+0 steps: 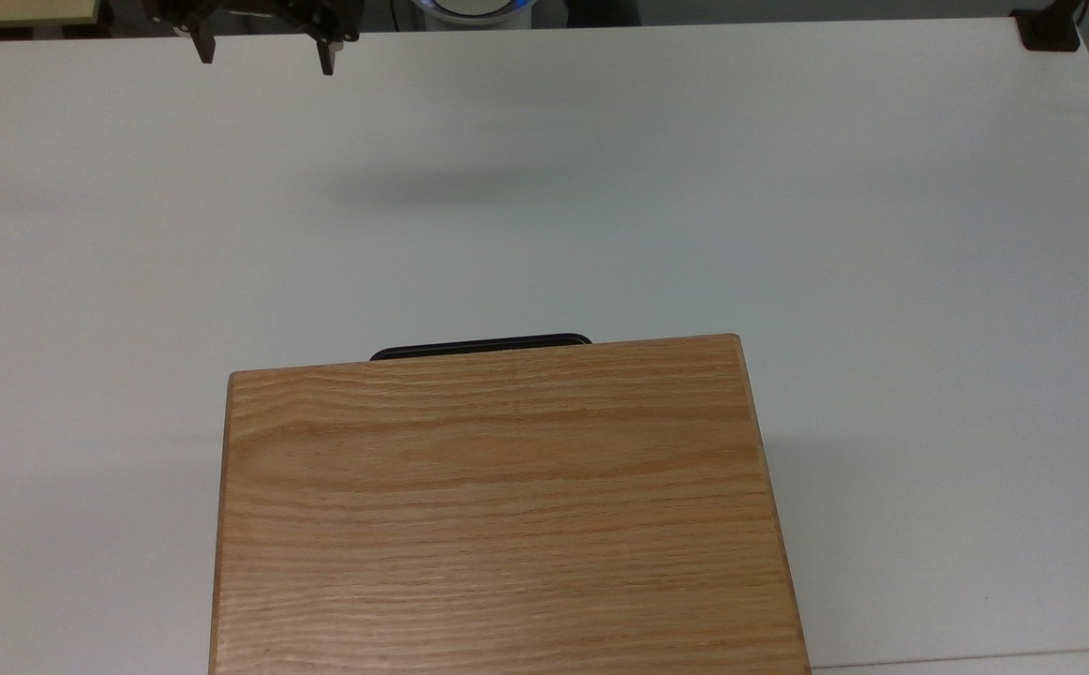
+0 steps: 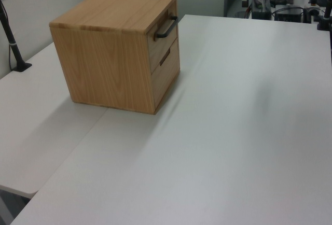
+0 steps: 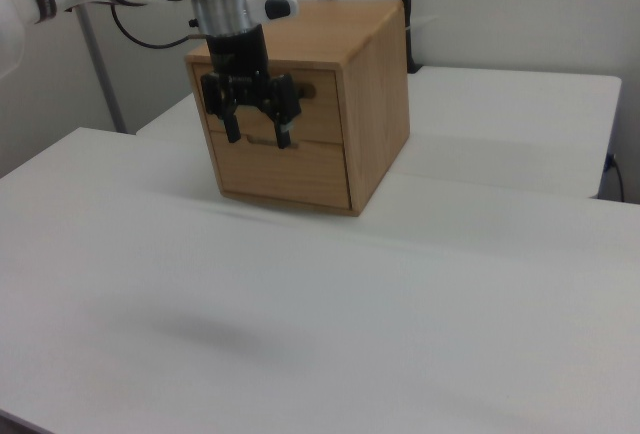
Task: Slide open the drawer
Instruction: 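Move the open gripper down toward the upper drawer's black handle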
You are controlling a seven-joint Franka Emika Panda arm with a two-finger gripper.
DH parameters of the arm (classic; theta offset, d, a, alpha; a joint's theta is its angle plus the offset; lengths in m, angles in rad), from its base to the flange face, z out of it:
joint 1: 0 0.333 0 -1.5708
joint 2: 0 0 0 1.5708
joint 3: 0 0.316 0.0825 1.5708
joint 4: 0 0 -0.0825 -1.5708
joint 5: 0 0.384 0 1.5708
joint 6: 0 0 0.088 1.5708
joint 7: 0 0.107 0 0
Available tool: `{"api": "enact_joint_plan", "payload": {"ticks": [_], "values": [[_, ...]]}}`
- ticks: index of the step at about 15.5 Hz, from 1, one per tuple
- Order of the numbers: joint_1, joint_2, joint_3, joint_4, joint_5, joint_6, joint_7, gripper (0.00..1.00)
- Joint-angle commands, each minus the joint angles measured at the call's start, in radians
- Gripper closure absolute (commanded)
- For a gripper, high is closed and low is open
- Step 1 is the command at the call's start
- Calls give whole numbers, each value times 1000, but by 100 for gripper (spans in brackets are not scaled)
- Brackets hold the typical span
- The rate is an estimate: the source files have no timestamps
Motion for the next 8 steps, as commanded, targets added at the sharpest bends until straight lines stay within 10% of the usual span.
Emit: {"api": "enact_joint_plan", "payload": {"ticks": [1,8], "values": [[25,-17,2,-42,2,0,-23,0],[59,-17,2,-75,-12,3,-23,0]]}}
